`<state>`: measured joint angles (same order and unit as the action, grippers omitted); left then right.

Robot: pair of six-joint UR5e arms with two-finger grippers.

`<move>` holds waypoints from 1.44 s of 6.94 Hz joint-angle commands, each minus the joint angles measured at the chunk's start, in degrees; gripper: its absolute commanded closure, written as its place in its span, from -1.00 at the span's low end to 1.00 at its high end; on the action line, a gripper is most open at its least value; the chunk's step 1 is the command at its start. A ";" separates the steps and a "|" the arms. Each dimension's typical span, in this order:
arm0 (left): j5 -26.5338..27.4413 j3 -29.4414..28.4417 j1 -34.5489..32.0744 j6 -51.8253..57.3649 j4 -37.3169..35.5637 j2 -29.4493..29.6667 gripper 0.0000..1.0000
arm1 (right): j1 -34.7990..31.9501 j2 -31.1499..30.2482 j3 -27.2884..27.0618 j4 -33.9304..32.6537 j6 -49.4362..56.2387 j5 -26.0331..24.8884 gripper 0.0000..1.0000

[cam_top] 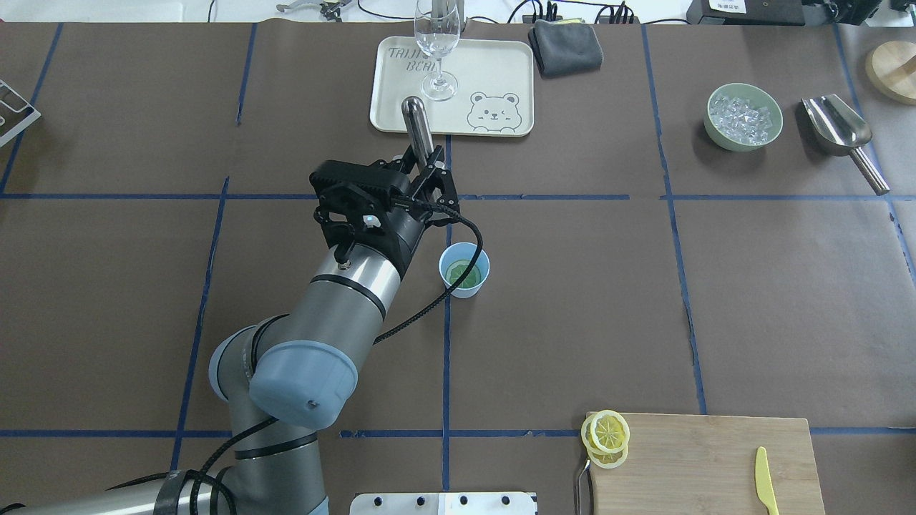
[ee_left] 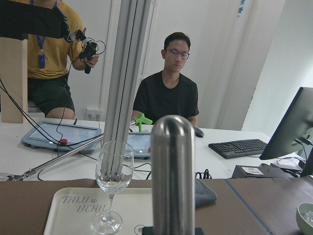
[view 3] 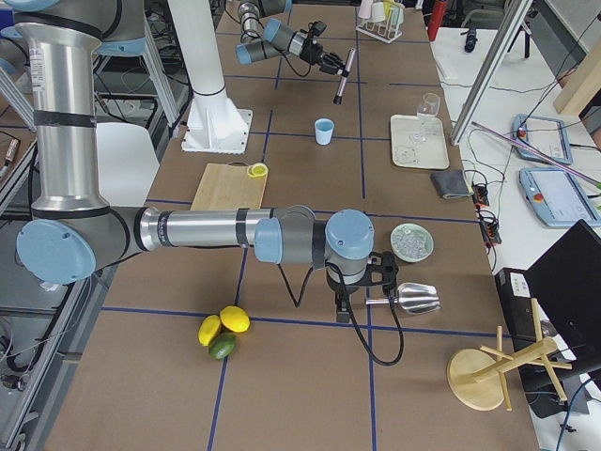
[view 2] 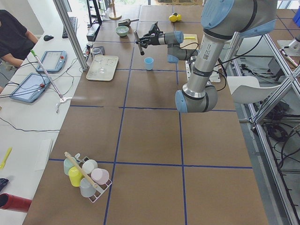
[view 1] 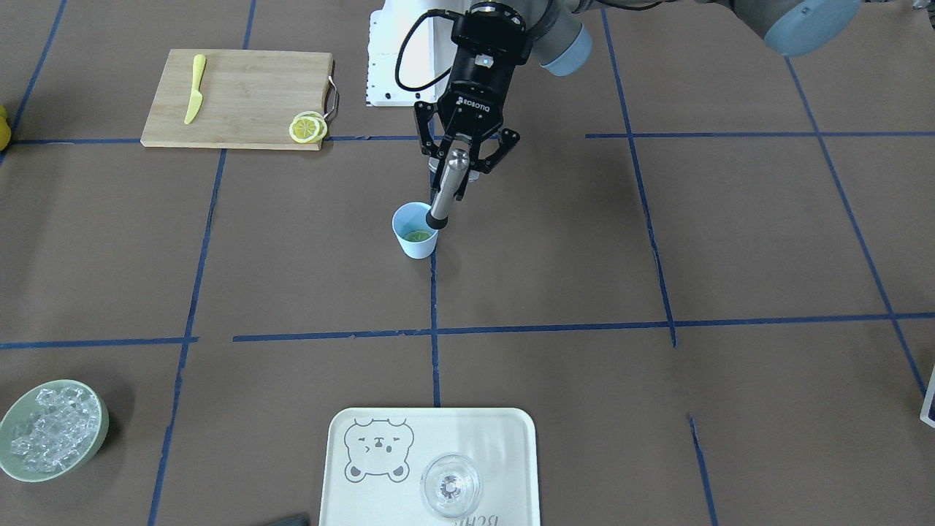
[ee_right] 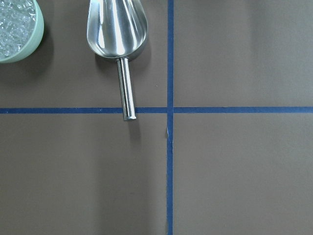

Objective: Squeeze lemon into cup
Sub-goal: 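Carry the muddler over the blue cup with the left gripper, then lower the muddler into the cup and press the lemon slice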

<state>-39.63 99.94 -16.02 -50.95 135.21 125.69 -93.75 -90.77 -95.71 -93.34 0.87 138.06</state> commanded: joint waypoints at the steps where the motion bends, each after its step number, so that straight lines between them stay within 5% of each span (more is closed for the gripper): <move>1: 2.26 -1.93 1.08 0.59 1.45 0.52 1.00 | -0.03 0.07 -0.09 0.00 -0.08 0.01 -1.00; 10: 4.56 -9.50 5.47 6.65 9.18 3.86 1.00 | -0.03 -0.64 0.35 0.00 0.09 -0.16 -1.00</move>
<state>-34.88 90.48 -11.22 -45.31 143.40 129.34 -93.74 -91.40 -95.39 -93.34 0.96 137.93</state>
